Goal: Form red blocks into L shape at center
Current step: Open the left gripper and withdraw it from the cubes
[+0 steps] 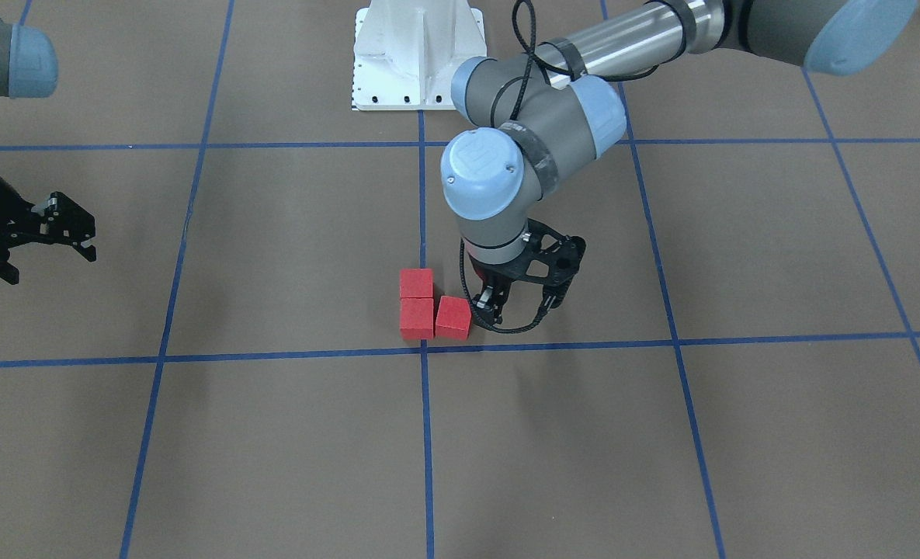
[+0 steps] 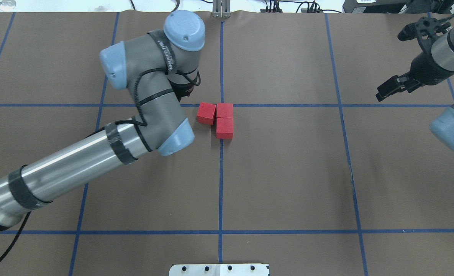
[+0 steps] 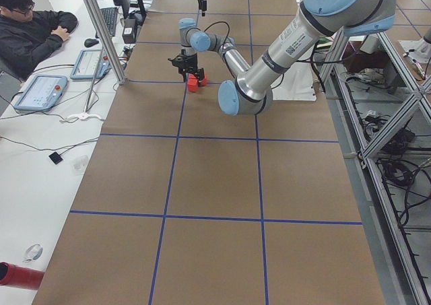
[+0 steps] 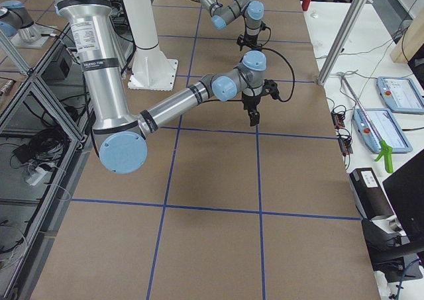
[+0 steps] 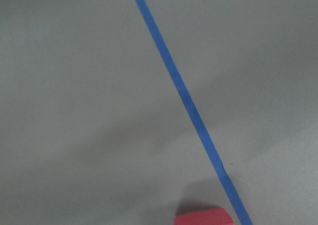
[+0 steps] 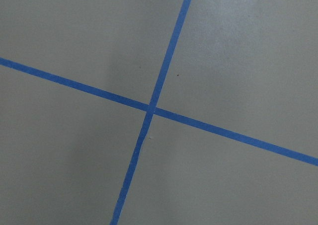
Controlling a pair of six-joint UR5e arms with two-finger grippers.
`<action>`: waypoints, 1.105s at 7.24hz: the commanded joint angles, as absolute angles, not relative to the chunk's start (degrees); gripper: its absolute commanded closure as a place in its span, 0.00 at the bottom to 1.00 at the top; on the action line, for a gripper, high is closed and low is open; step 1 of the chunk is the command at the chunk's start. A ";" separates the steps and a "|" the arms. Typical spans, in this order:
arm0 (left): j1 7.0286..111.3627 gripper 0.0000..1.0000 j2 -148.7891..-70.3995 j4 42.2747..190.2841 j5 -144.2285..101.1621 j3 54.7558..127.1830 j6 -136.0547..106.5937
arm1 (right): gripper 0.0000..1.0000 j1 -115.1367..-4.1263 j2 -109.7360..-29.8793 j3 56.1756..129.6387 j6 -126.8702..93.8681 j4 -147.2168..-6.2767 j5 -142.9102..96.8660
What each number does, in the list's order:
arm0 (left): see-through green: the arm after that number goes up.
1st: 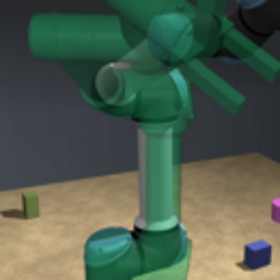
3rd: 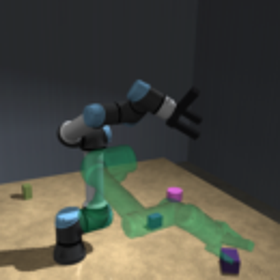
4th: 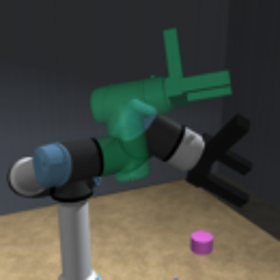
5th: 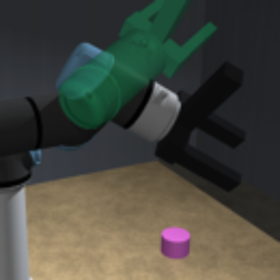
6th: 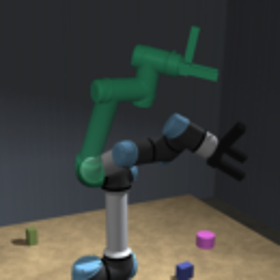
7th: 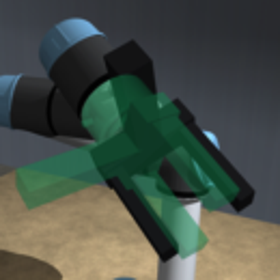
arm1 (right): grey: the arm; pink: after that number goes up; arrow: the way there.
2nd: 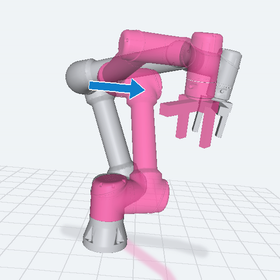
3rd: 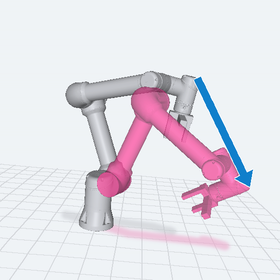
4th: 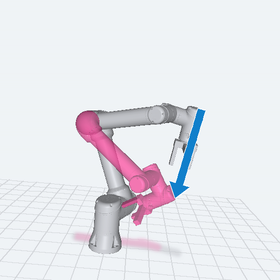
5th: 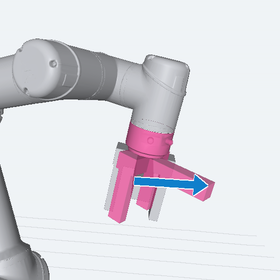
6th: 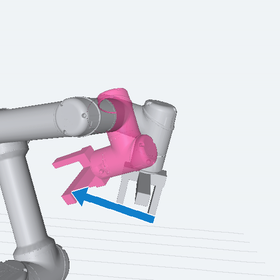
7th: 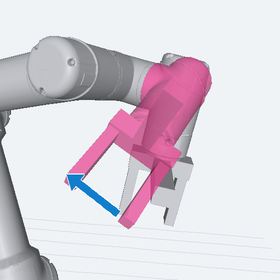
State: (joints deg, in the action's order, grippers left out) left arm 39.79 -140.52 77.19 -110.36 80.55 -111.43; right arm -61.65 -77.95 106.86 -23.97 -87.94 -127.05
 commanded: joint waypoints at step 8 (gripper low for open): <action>76.50 0.01 -101.98 86.47 -124.23 99.70 -18.13 | 0.01 -72.49 -81.29 102.39 -23.20 -87.80 -125.93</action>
